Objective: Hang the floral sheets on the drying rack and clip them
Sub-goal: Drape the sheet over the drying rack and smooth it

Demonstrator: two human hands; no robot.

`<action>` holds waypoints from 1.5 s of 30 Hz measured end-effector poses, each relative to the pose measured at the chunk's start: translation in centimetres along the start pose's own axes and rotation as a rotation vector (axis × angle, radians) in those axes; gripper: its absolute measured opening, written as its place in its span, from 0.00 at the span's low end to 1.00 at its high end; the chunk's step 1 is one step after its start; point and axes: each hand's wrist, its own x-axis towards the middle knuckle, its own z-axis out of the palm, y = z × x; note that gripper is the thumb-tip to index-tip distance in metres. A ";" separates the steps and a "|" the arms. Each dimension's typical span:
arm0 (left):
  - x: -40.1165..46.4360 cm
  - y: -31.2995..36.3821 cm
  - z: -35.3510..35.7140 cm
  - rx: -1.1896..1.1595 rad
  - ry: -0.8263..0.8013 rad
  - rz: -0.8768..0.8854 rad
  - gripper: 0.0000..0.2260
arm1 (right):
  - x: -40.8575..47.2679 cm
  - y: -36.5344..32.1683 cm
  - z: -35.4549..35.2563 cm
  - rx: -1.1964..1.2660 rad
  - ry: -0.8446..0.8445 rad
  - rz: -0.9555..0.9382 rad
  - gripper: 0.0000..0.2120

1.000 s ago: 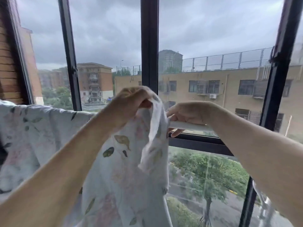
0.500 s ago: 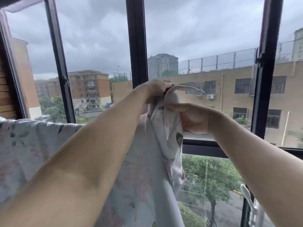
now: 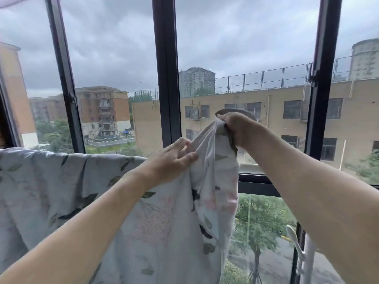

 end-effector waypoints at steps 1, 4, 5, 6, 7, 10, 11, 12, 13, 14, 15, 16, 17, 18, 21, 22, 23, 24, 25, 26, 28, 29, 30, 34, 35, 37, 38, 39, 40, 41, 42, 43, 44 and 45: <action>0.0 -0.1 0.1 0.043 -0.008 0.015 0.13 | -0.1 -0.8 -0.4 0.094 0.023 -0.018 0.14; -0.2 -0.1 0.6 0.124 0.050 -0.013 0.11 | 0.3 -3.0 -4.1 0.392 0.227 -0.107 0.15; -0.3 0.0 0.6 0.140 0.082 -0.032 0.12 | 0.7 -3.1 -5.9 0.548 0.262 -0.072 0.15; -0.4 0.1 0.6 0.170 0.108 -0.048 0.12 | 1.1 -2.6 -7.5 0.597 0.256 -0.037 0.17; -0.5 0.3 0.6 0.209 0.134 -0.059 0.11 | 1.4 -1.5 -8.8 0.511 0.255 0.007 0.21; -1.0 1.4 1.1 0.276 0.230 0.011 0.11 | 0.2 2.1 -9.9 -0.158 0.057 0.295 0.39; -1.1 1.8 1.3 0.282 0.248 0.072 0.11 | -0.9 3.0 -9.3 -0.368 -0.101 0.408 0.45; -1.4 2.2 1.4 0.303 0.243 0.138 0.11 | -1.8 3.4 -8.8 -0.537 -0.265 0.500 0.48; -1.8 2.5 1.6 0.349 0.214 0.191 0.12 | -2.6 3.6 -8.6 -0.638 -0.383 0.558 0.50; -2.1 2.6 1.8 0.408 0.186 0.227 0.13 | -3.4 3.3 -8.2 -0.700 -0.450 0.578 0.50; -2.3 2.6 1.8 0.457 0.177 0.249 0.13 | -3.6 2.9 -8.1 -0.741 -0.486 0.555 0.48; -2.4 2.4 1.9 0.487 0.187 0.265 0.11 | -4.0 2.4 -8.0 -0.784 -0.516 0.525 0.46; -2.3 2.2 1.7 0.496 0.205 0.281 0.09 | -4.3 2.1 -7.6 -0.831 -0.537 0.482 0.43; -2.1 2.2 1.5 0.488 0.216 0.304 0.09 | -5.0 1.9 -7.3 -0.867 -0.542 0.426 0.37; -0.9 1.9 0.2 0.466 0.123 0.361 0.12 | -6.0 1.9 -6.5 -0.847 -0.470 0.248 0.20; -0.6 2.0 -0.4 0.445 0.074 0.365 0.12 | -6.1 2.0 -6.5 -0.796 -0.424 0.218 0.18; -0.2 2.1 -0.9 0.426 0.039 0.363 0.11 | -6.3 2.0 -6.7 -0.735 -0.384 0.202 0.17; 0.1 2.5 -1.4 0.432 0.022 0.361 0.10 | -6.5 2.0 -7.1 -0.676 -0.349 0.187 0.16; 0.4 3.0 -1.7 0.460 0.029 0.360 0.10 | -6.6 2.0 -7.5 -0.619 -0.302 0.154 0.15; 0.7 3.6 -1.9 0.483 0.061 0.359 0.10 | -6.6 2.0 -7.9 -0.568 -0.233 0.094 0.15; 1.9 5.3 -2.2 0.443 0.207 0.347 0.11 | -6.7 1.7 -8.6 -0.419 -0.051 -0.090 0.15; 2.8 6.4 -2.3 0.375 0.320 0.329 0.11 | -6.6 1.3 -9.1 -0.301 0.050 -0.182 0.14; 4.2 7.4 -2.4 0.292 0.435 0.295 0.10 | -6.4 0.9 -9.7 -0.177 0.162 -0.256 0.14; 8.5 10.8 -1.4 -0.091 0.421 0.136 0.09 | -5.4 -0.4 -13.3 -0.053 0.507 -0.297 0.12; 8.8 11.3 -0.7 -0.091 0.271 0.102 0.09 | -5.5 0.0 -14.3 -0.132 0.521 -0.223 0.11; 7.8 11.8 0.3 -0.022 0.037 0.071 0.15 | -6.1 1.4 -15.6 -0.428 0.444 0.027 0.10; 6.6 11.4 0.4 -0.013 -0.008 0.075 0.17 | -6.4 2.3 -16.1 -0.601 0.343 0.173 0.09; 5.0 10.8 0.7 -0.027 -0.028 0.087 0.16 | -6.9 3.1 -16.5 -0.760 0.208 0.304 0.08; 3.1 10.0 1.2 -0.039 -0.029 0.101 0.13 | -7.5 3.7 -16.5 -0.886 0.054 0.393 0.08; 0.9 9.1 1.9 -0.023 0.022 0.137 0.11 | -7.8 4.2 -16.5 -0.955 -0.084 0.416 0.10; -1.5 8.2 2.9 0.048 0.133 0.199 0.10 | -8.0 4.3 -16.4 -0.967 -0.186 0.381 0.12; -3.9 7.6 4.1 0.135 0.264 0.276 0.09 | -8.3 4.4 -16.3 -0.936 -0.256 0.314 0.15; -5.8 7.2 5.4 0.214 0.374 0.356 0.09 | -8.7 4.3 -16.0 -0.874 -0.305 0.239 0.19; -7.3 7.2 6.8 0.251 0.419 0.409 0.08 | -9.0 4.2 -15.9 -0.808 -0.328 0.182 0.23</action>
